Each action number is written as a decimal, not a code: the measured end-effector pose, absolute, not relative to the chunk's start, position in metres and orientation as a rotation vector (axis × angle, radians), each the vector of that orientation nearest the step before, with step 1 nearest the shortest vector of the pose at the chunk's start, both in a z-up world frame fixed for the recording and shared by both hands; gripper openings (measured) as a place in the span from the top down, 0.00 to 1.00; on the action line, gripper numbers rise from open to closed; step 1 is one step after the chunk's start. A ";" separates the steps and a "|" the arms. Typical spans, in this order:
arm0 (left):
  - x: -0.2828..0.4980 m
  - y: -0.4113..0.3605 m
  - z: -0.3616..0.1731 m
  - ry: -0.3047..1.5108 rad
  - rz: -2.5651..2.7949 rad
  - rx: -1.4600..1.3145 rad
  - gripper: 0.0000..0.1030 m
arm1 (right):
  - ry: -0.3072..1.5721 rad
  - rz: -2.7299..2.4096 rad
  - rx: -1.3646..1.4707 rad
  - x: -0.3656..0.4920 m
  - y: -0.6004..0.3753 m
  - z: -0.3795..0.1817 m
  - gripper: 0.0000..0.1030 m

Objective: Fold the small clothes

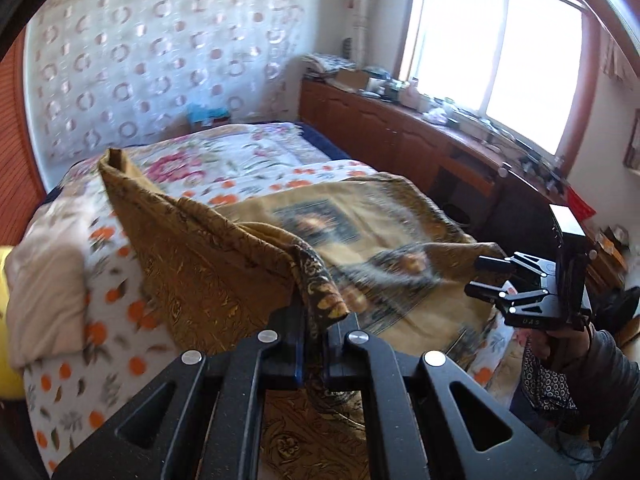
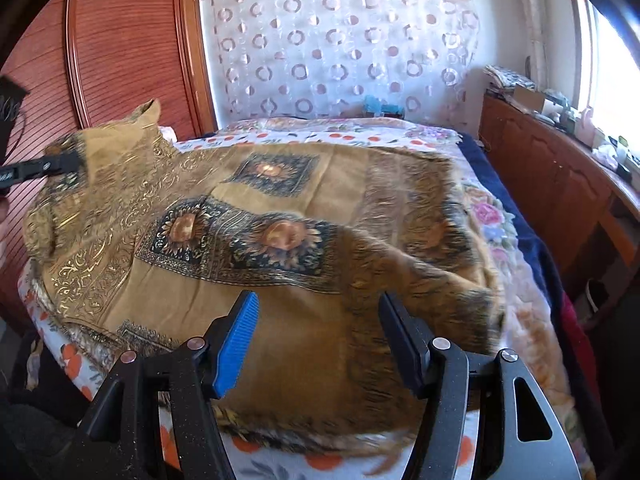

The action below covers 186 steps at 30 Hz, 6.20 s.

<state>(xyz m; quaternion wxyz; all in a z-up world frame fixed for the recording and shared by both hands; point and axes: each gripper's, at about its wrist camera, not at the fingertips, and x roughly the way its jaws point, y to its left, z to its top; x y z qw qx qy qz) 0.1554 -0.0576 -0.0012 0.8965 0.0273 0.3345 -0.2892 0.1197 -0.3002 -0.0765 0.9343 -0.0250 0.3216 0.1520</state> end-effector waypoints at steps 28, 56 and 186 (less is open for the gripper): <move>0.189 -0.247 0.012 0.763 -0.812 0.224 0.94 | 0.608 0.217 0.003 0.062 -0.347 -0.072 0.37; 0.189 -0.240 -0.021 0.789 -0.817 0.163 0.94 | 0.779 0.297 0.133 0.257 -0.346 -0.068 0.63; 0.173 -0.116 -0.082 0.911 -0.615 0.108 0.44 | 0.741 0.164 -0.194 0.157 -0.346 -0.074 0.56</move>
